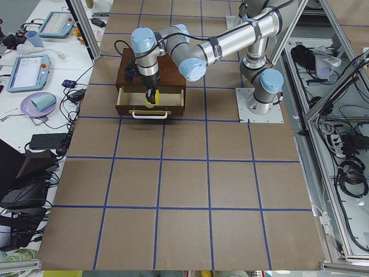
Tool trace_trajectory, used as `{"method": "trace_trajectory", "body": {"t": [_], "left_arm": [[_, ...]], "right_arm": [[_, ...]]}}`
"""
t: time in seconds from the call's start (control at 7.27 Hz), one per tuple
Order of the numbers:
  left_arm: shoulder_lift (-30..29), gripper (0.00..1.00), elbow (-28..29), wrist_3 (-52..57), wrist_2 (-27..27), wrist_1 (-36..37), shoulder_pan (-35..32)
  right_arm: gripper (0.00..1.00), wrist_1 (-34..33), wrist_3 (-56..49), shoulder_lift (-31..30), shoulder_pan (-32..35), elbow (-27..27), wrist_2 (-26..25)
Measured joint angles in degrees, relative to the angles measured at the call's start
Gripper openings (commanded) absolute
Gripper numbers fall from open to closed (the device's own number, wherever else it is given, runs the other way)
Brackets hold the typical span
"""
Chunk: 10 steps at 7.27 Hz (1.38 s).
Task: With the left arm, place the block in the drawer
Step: 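Lift the yellow cube with the left gripper and carry it over the drawer, then lower the cube into the drawer and open the left gripper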
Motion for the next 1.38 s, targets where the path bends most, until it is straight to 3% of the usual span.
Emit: {"method": "trace_trajectory", "body": {"t": [0.55, 1.24, 1.38], "left_arm": [[-0.5, 0.05, -2.9, -6.2, -0.3, 1.0, -2.9], [-2.0, 0.05, -8.1, -8.7, -3.1, 7.7, -3.1], [-2.2, 0.49, -8.3, -8.7, -3.4, 7.9, -3.2]], "right_arm": [[1.00, 0.0, 0.0, 0.0, 0.0, 0.0, -0.1], [1.00, 0.0, 0.0, 0.0, 0.0, 0.0, 0.0], [1.00, 0.0, 0.0, 0.0, 0.0, 0.0, 0.0]]}}
